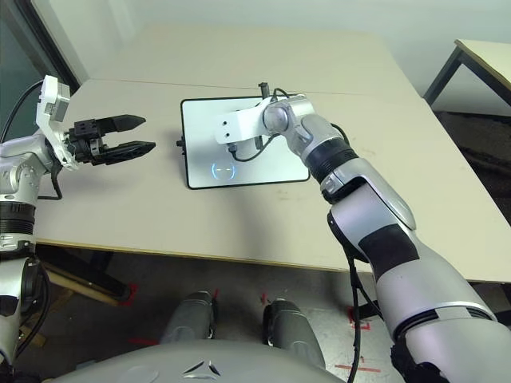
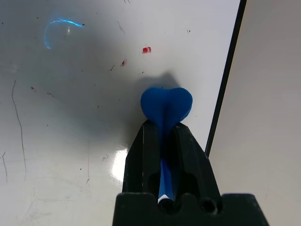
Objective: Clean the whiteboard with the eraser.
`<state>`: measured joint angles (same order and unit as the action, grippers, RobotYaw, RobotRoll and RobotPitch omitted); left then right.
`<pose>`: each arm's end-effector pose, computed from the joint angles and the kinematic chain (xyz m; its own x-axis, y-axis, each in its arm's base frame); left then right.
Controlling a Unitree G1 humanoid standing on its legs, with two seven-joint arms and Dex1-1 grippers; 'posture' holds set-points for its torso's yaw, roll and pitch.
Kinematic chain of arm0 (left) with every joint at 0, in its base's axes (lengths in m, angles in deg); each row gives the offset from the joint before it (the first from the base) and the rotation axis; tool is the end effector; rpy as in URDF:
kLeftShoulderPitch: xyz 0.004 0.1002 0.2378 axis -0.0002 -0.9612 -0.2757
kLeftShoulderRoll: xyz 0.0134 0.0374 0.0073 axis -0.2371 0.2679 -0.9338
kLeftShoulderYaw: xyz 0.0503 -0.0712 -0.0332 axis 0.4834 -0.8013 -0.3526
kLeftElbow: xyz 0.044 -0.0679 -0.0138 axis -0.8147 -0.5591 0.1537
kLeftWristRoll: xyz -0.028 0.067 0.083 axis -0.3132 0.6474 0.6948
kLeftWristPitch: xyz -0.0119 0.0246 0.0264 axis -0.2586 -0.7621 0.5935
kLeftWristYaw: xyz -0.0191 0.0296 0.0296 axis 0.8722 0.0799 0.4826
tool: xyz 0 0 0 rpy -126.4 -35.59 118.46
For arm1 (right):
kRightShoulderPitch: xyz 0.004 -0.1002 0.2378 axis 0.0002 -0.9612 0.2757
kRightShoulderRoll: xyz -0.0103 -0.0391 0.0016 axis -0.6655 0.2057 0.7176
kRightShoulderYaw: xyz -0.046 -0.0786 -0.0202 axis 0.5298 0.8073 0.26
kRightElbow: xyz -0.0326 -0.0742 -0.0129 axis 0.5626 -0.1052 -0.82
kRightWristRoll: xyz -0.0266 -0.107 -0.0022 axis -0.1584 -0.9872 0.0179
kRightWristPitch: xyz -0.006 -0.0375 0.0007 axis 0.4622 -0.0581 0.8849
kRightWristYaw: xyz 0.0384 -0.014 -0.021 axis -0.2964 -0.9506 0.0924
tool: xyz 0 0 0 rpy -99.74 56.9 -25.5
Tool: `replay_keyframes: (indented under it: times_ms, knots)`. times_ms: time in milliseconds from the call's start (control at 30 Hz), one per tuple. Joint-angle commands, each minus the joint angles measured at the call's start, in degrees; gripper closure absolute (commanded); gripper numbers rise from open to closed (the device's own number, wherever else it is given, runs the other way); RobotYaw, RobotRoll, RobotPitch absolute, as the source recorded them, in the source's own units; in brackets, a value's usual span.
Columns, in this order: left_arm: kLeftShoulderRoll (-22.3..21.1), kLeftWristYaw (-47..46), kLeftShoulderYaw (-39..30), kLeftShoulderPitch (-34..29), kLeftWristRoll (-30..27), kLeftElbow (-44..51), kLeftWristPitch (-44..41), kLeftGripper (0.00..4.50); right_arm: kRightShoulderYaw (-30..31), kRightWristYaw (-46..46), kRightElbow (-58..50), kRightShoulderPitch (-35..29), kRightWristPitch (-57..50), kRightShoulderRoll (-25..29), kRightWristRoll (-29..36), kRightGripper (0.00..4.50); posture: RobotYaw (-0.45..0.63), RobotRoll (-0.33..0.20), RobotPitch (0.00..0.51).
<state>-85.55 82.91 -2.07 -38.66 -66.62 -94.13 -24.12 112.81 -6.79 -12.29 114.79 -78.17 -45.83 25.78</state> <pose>0.2991 0.3038 0.1934 0.4879 -0.8644 -0.1215 0.8727 0.4861 0.0458 0.3595 -0.0738 0.2002 0.7263 0.4645 -0.5067 -0.5058 -0.1379 -0.8515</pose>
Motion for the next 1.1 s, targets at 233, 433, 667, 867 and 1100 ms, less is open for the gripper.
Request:
replay_keyframes:
  times_ms: [233,433,667,867,1100]
  knots:
    - [0.09,-0.28,0.01,-0.03,-0.30,0.68,0.01,0.00,1.16,-1.74,-1.64,-2.83,-0.82,-2.63,-0.26,4.41,0.33,0.000,0.000]
    - [0.09,-0.44,-0.11,-0.18,-0.42,0.91,-0.05,0.00,1.04,-1.21,-0.68,-2.34,-0.84,-4.51,-0.15,4.41,0.33,0.000,0.000]
    - [0.15,-0.66,-0.16,-0.39,-0.51,1.18,-0.24,0.00,0.81,0.06,1.16,-1.88,-0.55,-5.40,-0.45,4.41,0.34,0.000,0.000]
    - [0.16,-0.71,-0.17,-0.34,-0.52,1.12,-0.10,0.00,0.18,1.55,3.12,-0.66,-0.42,-5.03,-0.30,4.41,0.34,0.000,0.000]
    - [0.35,-0.75,0.02,-0.22,-0.43,0.85,0.13,0.00,-0.99,2.70,4.78,0.11,-0.54,-2.78,0.32,4.41,0.33,0.000,0.000]
